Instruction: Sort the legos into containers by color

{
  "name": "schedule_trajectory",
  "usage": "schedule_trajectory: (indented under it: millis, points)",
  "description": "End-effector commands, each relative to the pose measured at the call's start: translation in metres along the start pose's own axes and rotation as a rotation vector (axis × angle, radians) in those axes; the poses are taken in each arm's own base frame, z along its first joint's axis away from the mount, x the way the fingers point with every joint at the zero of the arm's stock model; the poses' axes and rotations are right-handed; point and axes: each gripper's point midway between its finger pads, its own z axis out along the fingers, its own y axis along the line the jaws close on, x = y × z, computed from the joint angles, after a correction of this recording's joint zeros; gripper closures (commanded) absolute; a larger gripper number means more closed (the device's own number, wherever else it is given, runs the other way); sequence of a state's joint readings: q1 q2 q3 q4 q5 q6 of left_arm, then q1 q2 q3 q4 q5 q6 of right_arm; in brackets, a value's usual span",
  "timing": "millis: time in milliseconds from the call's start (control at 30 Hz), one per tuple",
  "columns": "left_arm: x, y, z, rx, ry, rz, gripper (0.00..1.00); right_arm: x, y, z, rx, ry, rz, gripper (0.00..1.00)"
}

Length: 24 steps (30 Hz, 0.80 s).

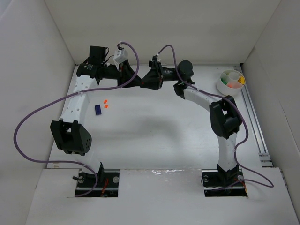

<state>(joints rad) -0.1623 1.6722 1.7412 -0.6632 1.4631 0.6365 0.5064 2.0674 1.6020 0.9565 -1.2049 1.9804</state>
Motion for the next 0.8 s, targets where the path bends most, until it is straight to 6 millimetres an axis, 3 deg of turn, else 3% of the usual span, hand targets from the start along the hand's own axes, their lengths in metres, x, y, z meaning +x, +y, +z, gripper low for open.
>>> schedule_trajectory:
  millis: [0, 433, 567, 633, 667, 700, 767]
  points:
    - [-0.023, -0.036, 0.001, 0.153, -0.100, 0.041, 1.00, 0.014, 0.028, 0.002, -0.044, 0.013, -0.012, 0.59]
    - [-0.019, -0.036, 0.001, 0.152, -0.101, 0.044, 1.00, 0.012, 0.021, 0.002, -0.040, 0.012, 0.007, 0.83]
    - [-0.020, -0.038, 0.001, 0.144, -0.097, 0.059, 0.77, 0.008, 0.028, -0.007, -0.046, -0.007, -0.016, 0.89]
    - [-0.018, -0.037, 0.001, 0.135, -0.091, 0.062, 0.37, 0.004, 0.028, -0.012, -0.045, -0.020, -0.029, 0.92]
    - [-0.014, -0.034, 0.001, 0.126, -0.082, 0.051, 0.13, 0.004, 0.027, -0.012, -0.045, -0.020, -0.038, 0.94]
    - [-0.013, -0.037, 0.001, 0.125, -0.082, 0.050, 0.00, 0.005, 0.031, -0.016, -0.037, -0.021, -0.050, 0.94]
    - [-0.008, -0.034, 0.000, 0.092, -0.056, 0.041, 0.00, 0.002, 0.027, -0.020, -0.017, -0.028, -0.091, 0.96]
